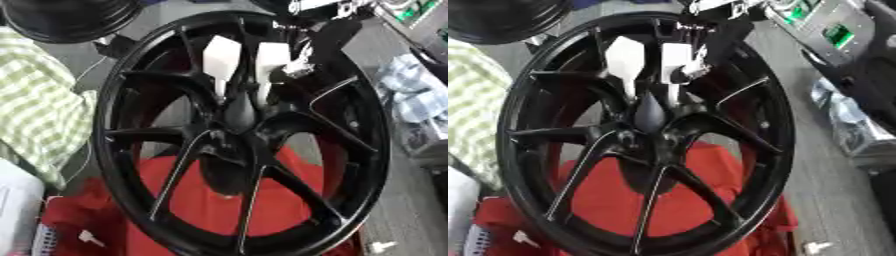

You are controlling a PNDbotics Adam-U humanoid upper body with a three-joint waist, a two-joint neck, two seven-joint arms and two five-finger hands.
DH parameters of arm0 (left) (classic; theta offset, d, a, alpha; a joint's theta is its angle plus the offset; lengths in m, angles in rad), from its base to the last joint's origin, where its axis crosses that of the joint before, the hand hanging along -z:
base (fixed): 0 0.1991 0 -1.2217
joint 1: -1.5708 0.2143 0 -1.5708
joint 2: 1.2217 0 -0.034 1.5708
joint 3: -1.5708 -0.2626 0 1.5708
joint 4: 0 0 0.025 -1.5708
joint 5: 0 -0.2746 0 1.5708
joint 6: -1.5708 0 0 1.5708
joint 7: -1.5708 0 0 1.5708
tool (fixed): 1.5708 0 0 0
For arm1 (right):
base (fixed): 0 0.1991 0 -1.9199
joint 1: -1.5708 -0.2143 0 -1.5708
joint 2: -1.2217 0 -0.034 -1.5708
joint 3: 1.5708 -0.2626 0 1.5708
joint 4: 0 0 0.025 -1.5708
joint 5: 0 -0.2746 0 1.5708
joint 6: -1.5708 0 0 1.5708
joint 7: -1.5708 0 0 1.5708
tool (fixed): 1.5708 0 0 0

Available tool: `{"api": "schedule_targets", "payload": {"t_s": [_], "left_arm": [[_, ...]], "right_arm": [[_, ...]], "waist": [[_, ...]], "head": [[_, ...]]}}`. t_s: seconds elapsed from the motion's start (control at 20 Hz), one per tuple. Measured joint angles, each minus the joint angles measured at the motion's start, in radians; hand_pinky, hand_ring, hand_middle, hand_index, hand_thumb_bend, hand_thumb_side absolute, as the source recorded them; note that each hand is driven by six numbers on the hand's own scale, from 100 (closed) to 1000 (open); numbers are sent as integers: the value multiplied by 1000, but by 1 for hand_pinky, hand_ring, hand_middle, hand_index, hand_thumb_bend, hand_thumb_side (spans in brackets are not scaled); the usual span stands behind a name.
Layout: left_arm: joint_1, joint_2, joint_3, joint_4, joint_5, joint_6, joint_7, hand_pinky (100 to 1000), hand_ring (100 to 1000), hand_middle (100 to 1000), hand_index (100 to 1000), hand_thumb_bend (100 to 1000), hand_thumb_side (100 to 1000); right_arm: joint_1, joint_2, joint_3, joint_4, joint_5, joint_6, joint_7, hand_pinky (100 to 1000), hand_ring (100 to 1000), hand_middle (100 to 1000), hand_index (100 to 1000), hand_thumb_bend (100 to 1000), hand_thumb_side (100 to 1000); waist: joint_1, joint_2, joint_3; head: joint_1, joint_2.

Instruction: Pull the pin out of the wheel hub.

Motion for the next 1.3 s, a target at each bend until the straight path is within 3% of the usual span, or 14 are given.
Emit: {"api": "schedule_targets", "payload": {"t_s": [0.25,0.8,1.1,1.3], "left_arm": [[0,-3,0,0,0,0,0,773,612,592,724,753,447],[0,-3,0,5,0,0,0,775,613,593,722,751,447],[1,-3,0,5,-1,0,0,775,613,593,722,749,448],[1,-3,1,5,-1,1,2,775,612,593,722,746,449]], "right_arm": [[19,-17,-4,-29,-24,30,-35,719,670,523,610,300,363],[24,-45,-50,-92,-88,77,-73,704,647,497,581,285,323],[26,-76,-131,-116,-138,85,-99,701,640,494,577,256,322],[83,-125,-222,-138,-186,86,-167,700,635,493,577,237,324]], "waist": [[0,0,1],[0,0,-1],[1,0,-5],[7,0,-10]], "head": [[-3,0],[-3,0],[-3,0],[-4,-3]]}}
